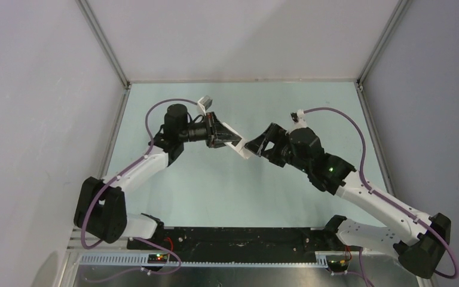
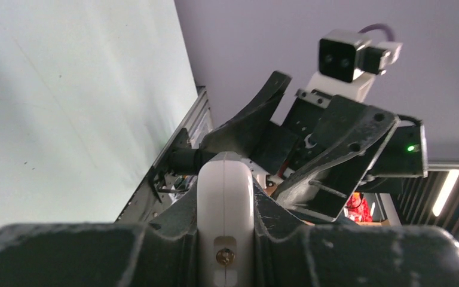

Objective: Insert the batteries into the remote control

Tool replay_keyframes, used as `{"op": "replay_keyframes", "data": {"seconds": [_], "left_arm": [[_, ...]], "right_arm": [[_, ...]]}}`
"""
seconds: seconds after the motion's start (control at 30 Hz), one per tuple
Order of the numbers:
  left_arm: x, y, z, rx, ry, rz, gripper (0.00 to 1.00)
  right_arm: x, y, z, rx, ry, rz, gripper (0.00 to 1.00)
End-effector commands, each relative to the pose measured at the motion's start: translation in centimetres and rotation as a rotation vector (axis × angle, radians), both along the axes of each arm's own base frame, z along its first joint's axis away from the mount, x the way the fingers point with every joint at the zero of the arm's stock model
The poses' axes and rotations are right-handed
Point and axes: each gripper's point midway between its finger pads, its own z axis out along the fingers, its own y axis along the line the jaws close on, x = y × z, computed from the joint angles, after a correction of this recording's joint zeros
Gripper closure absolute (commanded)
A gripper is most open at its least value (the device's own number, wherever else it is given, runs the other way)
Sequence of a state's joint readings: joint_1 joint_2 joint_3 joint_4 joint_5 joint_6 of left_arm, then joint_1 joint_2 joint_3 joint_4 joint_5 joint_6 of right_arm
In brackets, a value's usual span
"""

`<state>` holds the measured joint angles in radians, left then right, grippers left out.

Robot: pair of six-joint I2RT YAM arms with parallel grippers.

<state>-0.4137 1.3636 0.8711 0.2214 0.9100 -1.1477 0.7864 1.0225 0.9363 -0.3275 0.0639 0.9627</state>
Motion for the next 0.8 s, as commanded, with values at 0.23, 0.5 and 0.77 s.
{"op": "replay_keyframes", "data": {"seconds": [0.23, 0.5, 0.77], "left_arm": [[-0.3, 0.8, 7.5, -0.12, -0.046, 0.068, 1.0], [-1.4, 1.1, 10.0, -0.163, -0.059, 0.063, 1.0], [-2.4, 1.4, 12.7, -0.234, -0.054, 0.055, 1.0]], "right_arm": [[0.0, 1.5, 5.4, 0.251, -0.135, -0.034, 0.17], [-0.1, 1.8, 6.2, 0.298, -0.183, -0.021, 0.25], [-0.3, 2.8, 6.9, 0.346, -0.246, 0.024, 0.29]]}}
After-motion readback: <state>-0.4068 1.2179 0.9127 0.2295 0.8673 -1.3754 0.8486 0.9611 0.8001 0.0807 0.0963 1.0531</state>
